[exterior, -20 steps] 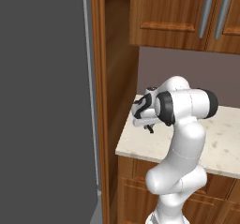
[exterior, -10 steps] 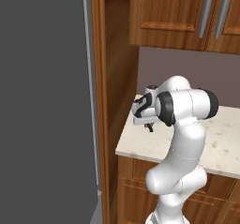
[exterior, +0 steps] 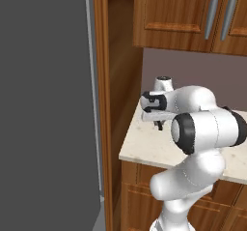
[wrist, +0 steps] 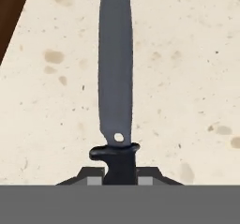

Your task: Retrieve the butter from the fridge and place it on a plate on the dining table. Then retrieve the butter knife by the fridge and place it near the plate.

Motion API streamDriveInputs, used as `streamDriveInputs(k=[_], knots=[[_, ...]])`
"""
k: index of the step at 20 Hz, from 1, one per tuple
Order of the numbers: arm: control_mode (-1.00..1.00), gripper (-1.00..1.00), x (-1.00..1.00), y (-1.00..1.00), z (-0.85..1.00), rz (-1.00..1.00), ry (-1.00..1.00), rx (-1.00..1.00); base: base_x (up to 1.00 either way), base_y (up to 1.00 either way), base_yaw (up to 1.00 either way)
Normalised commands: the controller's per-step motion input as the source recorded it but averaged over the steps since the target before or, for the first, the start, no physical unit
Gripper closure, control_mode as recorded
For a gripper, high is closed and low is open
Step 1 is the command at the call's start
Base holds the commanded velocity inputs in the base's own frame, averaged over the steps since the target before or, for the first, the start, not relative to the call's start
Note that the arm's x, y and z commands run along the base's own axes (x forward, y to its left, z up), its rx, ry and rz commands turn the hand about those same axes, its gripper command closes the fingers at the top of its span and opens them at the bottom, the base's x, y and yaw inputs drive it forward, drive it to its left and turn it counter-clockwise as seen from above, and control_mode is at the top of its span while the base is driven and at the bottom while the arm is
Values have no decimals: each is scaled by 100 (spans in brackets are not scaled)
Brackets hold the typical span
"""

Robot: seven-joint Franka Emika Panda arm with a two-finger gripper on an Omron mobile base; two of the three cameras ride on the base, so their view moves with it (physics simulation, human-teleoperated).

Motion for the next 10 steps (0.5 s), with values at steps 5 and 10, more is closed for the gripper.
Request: streamDriveInputs(k=[5, 10], knots=[[-100, 100, -84, -6, 98, -12, 8, 0, 0, 0, 0], [-100, 100, -98, -16, 81, -7, 6, 0, 0, 0, 0]])
